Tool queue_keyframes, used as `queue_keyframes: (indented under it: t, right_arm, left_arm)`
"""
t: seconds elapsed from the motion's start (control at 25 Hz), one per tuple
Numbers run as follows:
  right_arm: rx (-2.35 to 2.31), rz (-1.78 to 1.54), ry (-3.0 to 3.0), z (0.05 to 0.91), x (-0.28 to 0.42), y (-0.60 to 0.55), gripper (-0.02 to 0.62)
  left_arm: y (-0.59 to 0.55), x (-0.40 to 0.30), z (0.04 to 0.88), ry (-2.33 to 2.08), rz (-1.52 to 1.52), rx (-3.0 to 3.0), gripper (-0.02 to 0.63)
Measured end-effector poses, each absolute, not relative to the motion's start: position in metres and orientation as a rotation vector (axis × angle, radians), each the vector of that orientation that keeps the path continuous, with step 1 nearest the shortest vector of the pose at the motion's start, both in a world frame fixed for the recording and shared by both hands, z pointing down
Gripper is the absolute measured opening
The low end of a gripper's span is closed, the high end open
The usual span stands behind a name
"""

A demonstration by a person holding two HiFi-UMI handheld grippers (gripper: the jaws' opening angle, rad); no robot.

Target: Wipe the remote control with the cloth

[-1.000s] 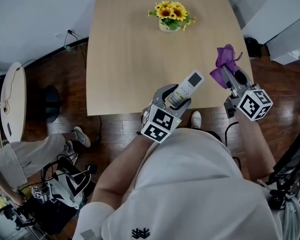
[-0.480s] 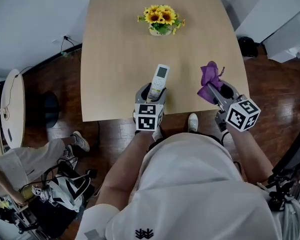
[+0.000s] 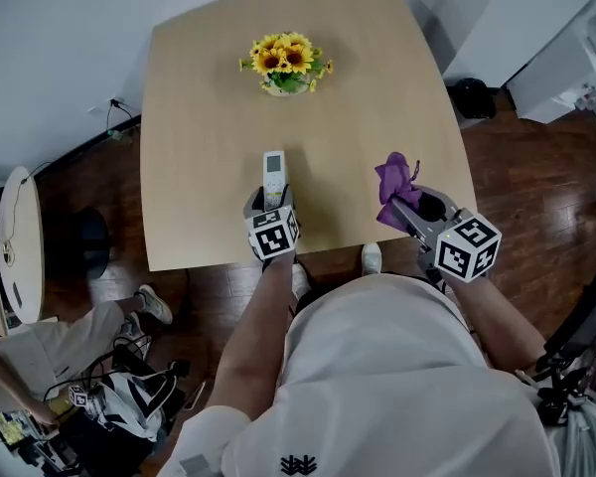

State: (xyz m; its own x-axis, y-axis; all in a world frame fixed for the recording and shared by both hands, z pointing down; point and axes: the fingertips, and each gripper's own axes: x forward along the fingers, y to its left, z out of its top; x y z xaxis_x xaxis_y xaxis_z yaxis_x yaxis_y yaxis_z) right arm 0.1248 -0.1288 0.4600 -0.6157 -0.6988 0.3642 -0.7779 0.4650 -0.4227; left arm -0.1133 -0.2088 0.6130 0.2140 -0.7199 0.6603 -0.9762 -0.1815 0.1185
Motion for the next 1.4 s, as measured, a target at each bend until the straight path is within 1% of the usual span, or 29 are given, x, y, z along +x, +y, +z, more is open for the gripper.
queue_keyframes:
  t: [0.44,0.76,0.84,0.88,1.0,1.24,1.4]
  right_arm:
    - [1.312,0.838,-2.544,0.457,0.171,-0.138,0.127]
    - [1.26,0.841,-2.561,0.461,0.169,-0.144,0.127]
    - [1.246,0.837,-2.56,0.462,0.17,-0.143,0.127]
    - [1.242,0.837,-2.56,0.463,0.17,-0.143,0.127]
    - [1.24,0.832,-2.564,0.463,0.171,-0.144,0.127]
    - [1.209,0.824,-2.585,0.468,0.166,-0.146,0.127]
    - [1.208,0.835,-2.593,0.466,0.177,-0.14,0.127]
  left_arm:
    - [-0.203,-0.112,0.663,-1.566,0.718,1.811,0.273]
    - [-0.197,-0.113,0.688,-1.485,0.765,1.755,0.276]
    - [-0.197,-0.112,0.687,-1.476,0.772,1.762,0.285]
    - [-0.197,-0.111,0.686,-1.475,0.775,1.766,0.305]
    - [-0.199,-0.115,0.677,-1.504,0.784,1.775,0.318]
    - [-0.19,-0.137,0.62,-1.615,0.755,1.83,0.318]
    - [-0.162,-0.117,0.569,-1.584,0.717,1.952,0.318]
